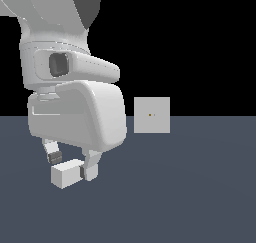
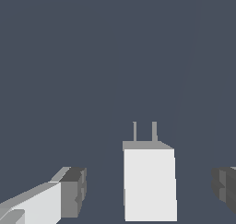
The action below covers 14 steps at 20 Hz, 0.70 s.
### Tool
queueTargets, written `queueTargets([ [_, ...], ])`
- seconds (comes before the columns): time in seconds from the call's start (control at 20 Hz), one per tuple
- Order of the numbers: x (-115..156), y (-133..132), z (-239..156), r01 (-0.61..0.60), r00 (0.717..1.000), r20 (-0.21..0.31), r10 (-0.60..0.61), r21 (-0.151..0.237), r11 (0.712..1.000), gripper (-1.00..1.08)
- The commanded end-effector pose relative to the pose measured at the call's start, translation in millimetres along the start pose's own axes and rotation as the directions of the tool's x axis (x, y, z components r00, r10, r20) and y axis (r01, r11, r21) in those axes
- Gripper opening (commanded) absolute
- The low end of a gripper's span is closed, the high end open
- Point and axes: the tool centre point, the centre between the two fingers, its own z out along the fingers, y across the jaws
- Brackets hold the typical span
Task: Plug the charger into the wall socket.
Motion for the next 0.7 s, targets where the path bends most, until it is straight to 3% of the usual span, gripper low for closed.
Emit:
queueTargets([
  [0.0, -0.7, -0.3, 8.3, 0.000, 1.000, 0.000, 0.000, 0.001, 1.000, 1.00],
  [0.25, -1.1, -0.6, 14.2, -0.001, 1.000, 0.000, 0.001, 0.000, 1.000, 1.00],
  [0.3, -1.1, -0.6, 14.2, -0.001, 1.000, 0.000, 0.001, 0.000, 1.000, -1.00],
  [0.65, -1.1, -0.6, 14.2, -0.001, 1.000, 0.000, 0.001, 0.000, 1.000, -1.00],
])
